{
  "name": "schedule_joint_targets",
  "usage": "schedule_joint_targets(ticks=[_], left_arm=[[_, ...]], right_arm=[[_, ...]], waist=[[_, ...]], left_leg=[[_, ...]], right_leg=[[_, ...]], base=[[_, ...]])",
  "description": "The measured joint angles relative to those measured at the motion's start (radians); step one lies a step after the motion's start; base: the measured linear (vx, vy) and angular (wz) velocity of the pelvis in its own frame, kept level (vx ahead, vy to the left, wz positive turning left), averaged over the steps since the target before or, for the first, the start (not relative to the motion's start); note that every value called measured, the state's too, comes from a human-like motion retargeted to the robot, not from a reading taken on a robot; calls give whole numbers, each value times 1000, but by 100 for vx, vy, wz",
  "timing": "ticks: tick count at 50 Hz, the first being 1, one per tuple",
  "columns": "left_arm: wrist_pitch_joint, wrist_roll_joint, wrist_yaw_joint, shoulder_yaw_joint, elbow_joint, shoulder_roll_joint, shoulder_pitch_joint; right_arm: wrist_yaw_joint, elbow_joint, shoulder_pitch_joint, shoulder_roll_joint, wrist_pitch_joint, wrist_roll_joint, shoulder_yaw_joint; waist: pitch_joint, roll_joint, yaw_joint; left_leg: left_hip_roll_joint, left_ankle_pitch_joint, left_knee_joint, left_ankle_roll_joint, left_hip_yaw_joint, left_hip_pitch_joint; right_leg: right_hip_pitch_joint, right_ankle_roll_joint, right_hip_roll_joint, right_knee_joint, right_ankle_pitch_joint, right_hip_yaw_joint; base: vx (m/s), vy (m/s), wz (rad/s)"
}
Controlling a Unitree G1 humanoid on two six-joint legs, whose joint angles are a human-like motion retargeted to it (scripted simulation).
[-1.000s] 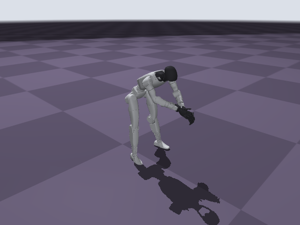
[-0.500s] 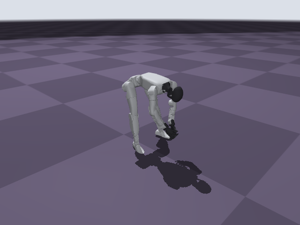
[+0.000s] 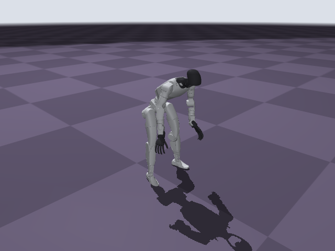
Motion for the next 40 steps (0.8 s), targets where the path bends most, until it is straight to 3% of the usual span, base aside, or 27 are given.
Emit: schedule_joint_targets(ticks=[1, 2, 3, 5, 6, 7, 13, 15, 18, 19, 21, 28, 33, 38, 40], left_arm=[[84, 200, -139, -52, -37, -102, 15], [142, 342, -240, -80, -62, -172, 40], [149, 364, -265, -60, -60, -177, 85], [152, 346, -236, -101, 112, -350, -79], [106, 254, -223, 55, 61, -155, 162], [78, 201, -228, 161, 23, -16, 329], [111, 297, -335, 263, 39, 80, 418], [122, 287, -332, 325, 53, 96, 436], [134, 257, -324, 411, 72, 121, 463], [137, 250, -323, 434, 80, 135, 473], [143, 251, -322, 468, 96, 172, 493], [165, 294, -317, 559, 186, 352, 562], [171, 285, -275, 654, 262, 466, 624], [158, 217, -239, 734, 318, 540, 637], [153, 169, -233, 752, 327, 554, 613]], right_arm=[[342, -329, 3, -551, 38, -498, 556], [575, -554, 16, -931, 65, -819, 927], [588, -573, 51, -970, 67, -787, 927], [714, -427, 134, -1050, 154, -998, 906], [1674, -371, 346, -421, -882, -1738, 486], [2314, -312, 501, 10, -1573, -2230, 193], [2314, -108, 684, 105, -1573, -2230, 46], [2314, -77, 734, 115, -1573, -2230, 20], [2314, -59, 789, 120, -1573, -2230, -23], [2314, -58, 803, 120, -1573, -2230, -40], [2314, -63, 828, 117, -1573, -2230, -71], [2314, -63, 882, 63, -1573, -2230, -108], [2314, -48, 882, -39, -1573, -2230, -152], [2314, -1, 843, -143, -1573, -2230, -196], [2314, 22, 820, -175, -1573, -2230, -198]], waist=[[0, 118, 100], [0, 203, 163], [0, 224, 154], [0, 272, 279], [-56, 156, 127], [-96, 78, 29], [-153, 98, 73], [-166, 108, 81], [-188, 109, 88], [-194, 106, 87], [-206, 95, 82], [-229, 84, 77], [-205, 93, 70], [-122, 91, 42], [-77, 88, 31]], left_leg=[[-2, -64, 134, 37, 7, -35], [-7, -113, 218, 62, 12, -36], [-16, -129, 203, 60, 14, 31], [-66, -53, -6, 101, 22, 126], [-47, -94, -3, 53, 19, 235], [-39, -125, -2, 22, 13, 320], [-71, -162, -42, 23, -39, 492], [-79, -167, -55, 23, -55, 532], [-99, -174, -76, 16, -74, 583], [-109, -177, -86, 14, -80, 602], [-130, -181, -105, 11, -93, 641], [-121, -186, -152, 12, -115, 757], [-93, -186, -137, 11, -101, 788], [-84, -165, 17, 26, -68, 709], [-83, -145, 100, 30, -23, 649]], right_leg=[[10, -30, -25, 42, -36, 8], [36, -48, -44, 72, -63, 12], [94, -40, -54, 79, -74, 4], [65, -13, -77, 98, -42, 28], [170, -5, -61, 109, -47, 22], [241, -1, -56, 140, -57, 20], [249, -32, -86, 440, -125, 90], [258, -86, -83, 479, -177, 107], [304, -98, -92, 413, -245, 84], [326, -77, -98, 375, -256, 70], [375, -41, -109, 291, -261, 49], [510, -44, -93, 195, -271, 31], [546, -27, -60, 182, -293, 35], [559, -35, -51, 151, -274, 48], [539, -72, -58, 157, -266, 53]], base=[[27, 48, -6], [32, 49, 16], [27, 31, 15], [19, 14, 0], [30, 4, -4], [35, 5, 23], [21, 9, 55], [18, 0, 57], [20, -6, 52], [23, -10, 54], [23, -13, 55], [18, -17, 16], [8, -20, -26], [-4, -18, -15], [-14, -13, -3]])
